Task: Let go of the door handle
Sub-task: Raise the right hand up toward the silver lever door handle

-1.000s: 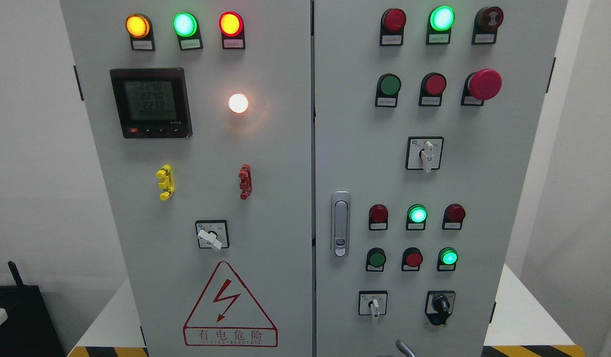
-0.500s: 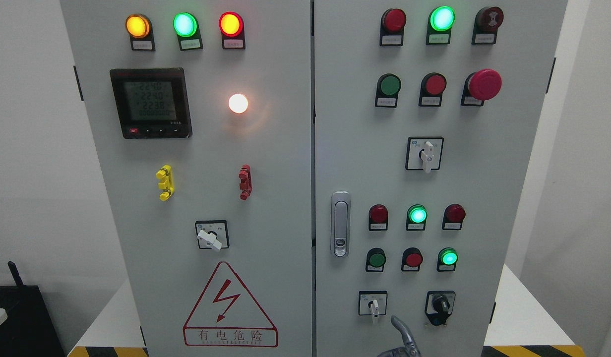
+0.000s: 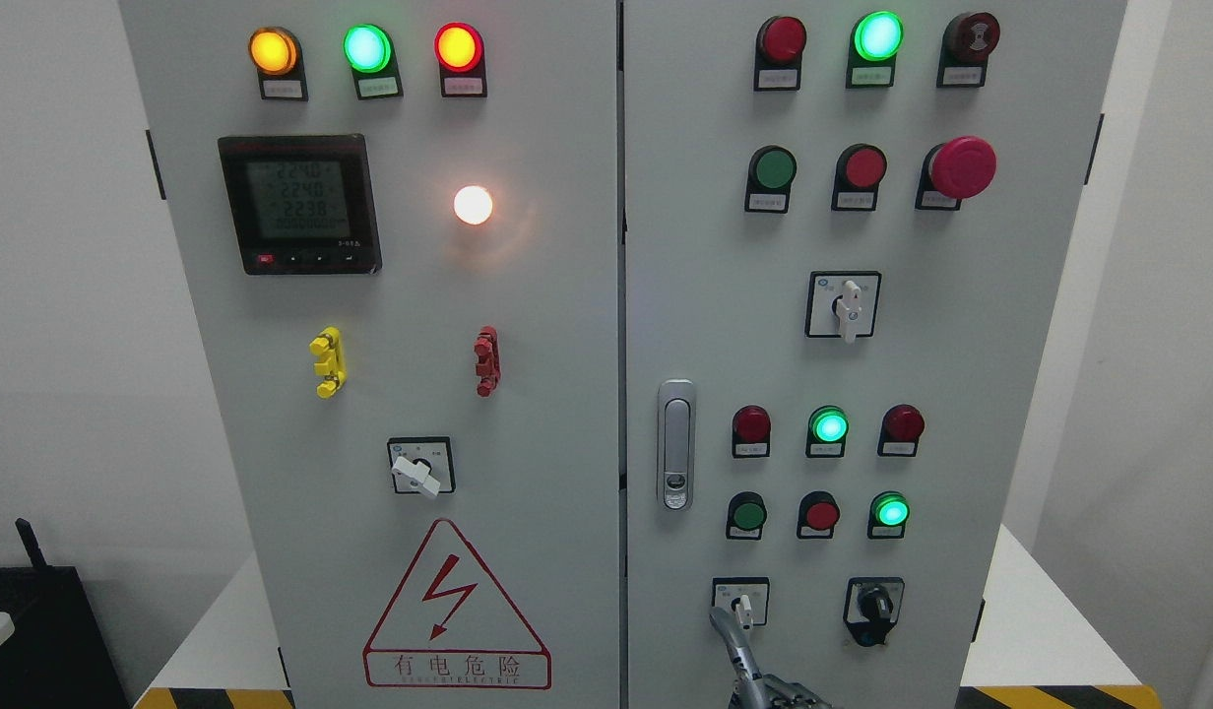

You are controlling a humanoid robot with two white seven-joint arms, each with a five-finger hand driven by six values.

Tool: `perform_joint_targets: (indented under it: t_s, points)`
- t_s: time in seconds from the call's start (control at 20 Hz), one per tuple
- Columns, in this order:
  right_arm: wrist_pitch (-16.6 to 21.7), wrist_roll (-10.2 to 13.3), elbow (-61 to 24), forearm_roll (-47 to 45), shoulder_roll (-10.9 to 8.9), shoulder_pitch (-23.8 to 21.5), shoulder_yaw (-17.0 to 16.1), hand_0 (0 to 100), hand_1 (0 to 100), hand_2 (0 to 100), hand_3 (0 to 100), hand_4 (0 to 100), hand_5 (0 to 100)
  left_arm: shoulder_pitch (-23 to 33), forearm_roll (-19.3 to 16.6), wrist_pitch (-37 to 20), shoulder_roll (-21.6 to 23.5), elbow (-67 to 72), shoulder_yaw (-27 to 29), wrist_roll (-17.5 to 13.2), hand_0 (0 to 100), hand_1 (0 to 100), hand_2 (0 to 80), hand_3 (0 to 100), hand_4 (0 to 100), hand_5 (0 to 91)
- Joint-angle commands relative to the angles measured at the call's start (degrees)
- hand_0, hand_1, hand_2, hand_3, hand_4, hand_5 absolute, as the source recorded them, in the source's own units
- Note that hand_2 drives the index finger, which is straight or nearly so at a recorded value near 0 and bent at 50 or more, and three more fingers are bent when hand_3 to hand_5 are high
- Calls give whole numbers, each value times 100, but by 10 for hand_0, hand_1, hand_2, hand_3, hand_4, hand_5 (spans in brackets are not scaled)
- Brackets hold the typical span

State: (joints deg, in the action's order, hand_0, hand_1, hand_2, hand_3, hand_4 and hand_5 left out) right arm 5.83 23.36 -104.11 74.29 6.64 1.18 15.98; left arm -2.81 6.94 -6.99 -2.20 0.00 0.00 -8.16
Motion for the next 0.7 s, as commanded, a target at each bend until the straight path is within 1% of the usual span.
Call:
perform_joint_targets:
  t_s: [0.0,0.1,0.2,0.3,0.4,0.5,0.6,0.65]
  points:
    - [-257,-33,215,998,109,453,151,288,344,0,1000,947,992,0,0,5,1,97,62,-1,120,389,0,0,0,0]
    - [-520,-77,268,1131,109,576,159,288,342,0,1000,946,993,0,0,5,1,97,62,-1,120,389,0,0,0,0]
    - [-644,-208,312,1175,118,612,212,288,342,0,1000,947,995,0,0,5,0,97,62,-1,120,389,0,0,0,0]
    - [-785,-226,461,1166,118,656,239,293,336,0,1000,948,995,0,0,5,1,97,62,-1,120,389,0,0,0,0]
    - [-873,-226,505,1158,118,770,230,298,333,0,1000,948,996,0,0,-4,1,97,62,-1,120,389,0,0,0,0]
    - [-882,-270,550,1149,118,901,230,305,329,0,1000,951,996,0,0,5,1,97,62,-1,120,389,0,0,0,0]
    - [-926,-445,672,1123,118,998,221,319,327,0,1000,954,997,0,0,5,1,97,62,-1,120,389,0,0,0,0]
    - [-952,-490,760,1096,118,1060,221,321,326,0,1000,955,997,0,0,5,1,97,62,-1,120,389,0,0,0,0]
